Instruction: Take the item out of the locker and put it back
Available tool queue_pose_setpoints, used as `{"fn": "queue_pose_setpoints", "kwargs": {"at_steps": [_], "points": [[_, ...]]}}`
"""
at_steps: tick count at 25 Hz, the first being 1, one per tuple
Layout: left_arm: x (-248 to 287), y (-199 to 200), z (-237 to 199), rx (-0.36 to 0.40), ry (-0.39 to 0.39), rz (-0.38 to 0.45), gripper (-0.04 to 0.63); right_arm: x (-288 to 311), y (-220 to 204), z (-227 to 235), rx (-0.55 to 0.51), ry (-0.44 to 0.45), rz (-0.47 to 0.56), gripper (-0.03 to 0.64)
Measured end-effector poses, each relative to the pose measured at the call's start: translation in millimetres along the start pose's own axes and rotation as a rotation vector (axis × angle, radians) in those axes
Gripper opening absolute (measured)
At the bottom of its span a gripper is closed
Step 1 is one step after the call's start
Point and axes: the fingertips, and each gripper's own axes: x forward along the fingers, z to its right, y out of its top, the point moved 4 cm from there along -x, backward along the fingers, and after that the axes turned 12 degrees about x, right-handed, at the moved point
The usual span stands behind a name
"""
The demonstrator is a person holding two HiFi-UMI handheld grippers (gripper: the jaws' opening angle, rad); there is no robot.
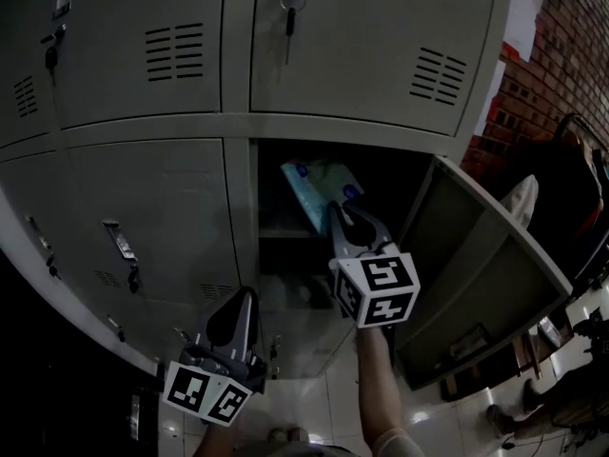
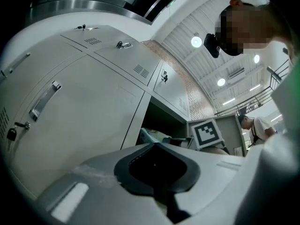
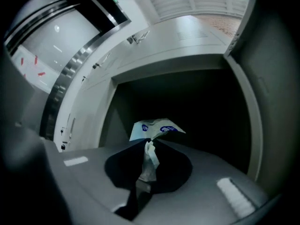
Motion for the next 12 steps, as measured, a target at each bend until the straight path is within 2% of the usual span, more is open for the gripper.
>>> {"fn": "queue_pose_setpoints", "kwargs": {"at_steps": [9, 11, 12], "points": [[7, -9, -11, -0.017, 0.030, -0.004, 0.005, 51, -11, 12, -0.248, -0.079, -0.178, 0.016], [8, -11, -12, -0.019, 0.034, -0.006, 0.003, 56, -16, 14, -0.269, -0.103, -0.204, 0.046], [8, -11, -12, -0.019, 0.036, -0.007, 0.003, 56, -18, 16, -0.268, -0.114, -0.204, 0.092]]}}
